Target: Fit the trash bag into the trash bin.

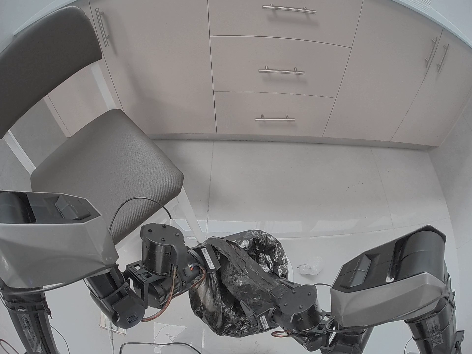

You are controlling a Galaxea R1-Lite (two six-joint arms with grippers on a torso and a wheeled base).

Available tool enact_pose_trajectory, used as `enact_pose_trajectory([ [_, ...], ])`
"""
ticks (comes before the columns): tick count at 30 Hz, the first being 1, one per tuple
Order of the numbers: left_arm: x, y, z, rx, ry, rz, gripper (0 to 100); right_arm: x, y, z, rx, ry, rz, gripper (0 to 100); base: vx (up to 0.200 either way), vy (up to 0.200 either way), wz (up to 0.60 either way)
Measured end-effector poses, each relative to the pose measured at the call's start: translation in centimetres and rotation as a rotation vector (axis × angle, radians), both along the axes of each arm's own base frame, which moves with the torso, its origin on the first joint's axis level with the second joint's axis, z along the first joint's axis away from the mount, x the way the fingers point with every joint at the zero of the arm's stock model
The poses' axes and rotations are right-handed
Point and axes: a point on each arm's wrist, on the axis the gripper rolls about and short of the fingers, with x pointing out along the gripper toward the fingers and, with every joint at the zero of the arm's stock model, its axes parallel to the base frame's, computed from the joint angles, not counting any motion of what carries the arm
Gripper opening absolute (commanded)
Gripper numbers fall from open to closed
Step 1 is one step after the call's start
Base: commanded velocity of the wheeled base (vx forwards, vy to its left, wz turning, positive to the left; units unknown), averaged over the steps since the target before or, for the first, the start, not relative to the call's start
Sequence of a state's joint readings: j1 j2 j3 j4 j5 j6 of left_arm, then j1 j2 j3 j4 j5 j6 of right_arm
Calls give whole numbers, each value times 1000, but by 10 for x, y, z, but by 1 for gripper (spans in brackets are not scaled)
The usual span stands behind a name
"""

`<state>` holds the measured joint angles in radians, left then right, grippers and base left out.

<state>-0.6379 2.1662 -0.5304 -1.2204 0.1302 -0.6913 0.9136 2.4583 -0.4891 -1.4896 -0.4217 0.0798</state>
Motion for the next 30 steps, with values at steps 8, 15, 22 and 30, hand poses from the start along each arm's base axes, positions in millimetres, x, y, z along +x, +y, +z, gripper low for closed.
enact_pose_trajectory([
  [8,-1,0,0,0,0,-1,0,13,-6,-6,-55,-33,-61,100,0,0,0],
  [15,-1,0,0,0,1,-1,0,22,-13,-5,-87,-65,-122,100,0,0,0],
  [22,-1,1,0,0,1,1,0,24,-20,8,-136,-105,-145,100,0,0,0],
  [30,0,1,1,-1,0,1,0,25,-31,19,-213,-139,-166,100,0,0,0],
])
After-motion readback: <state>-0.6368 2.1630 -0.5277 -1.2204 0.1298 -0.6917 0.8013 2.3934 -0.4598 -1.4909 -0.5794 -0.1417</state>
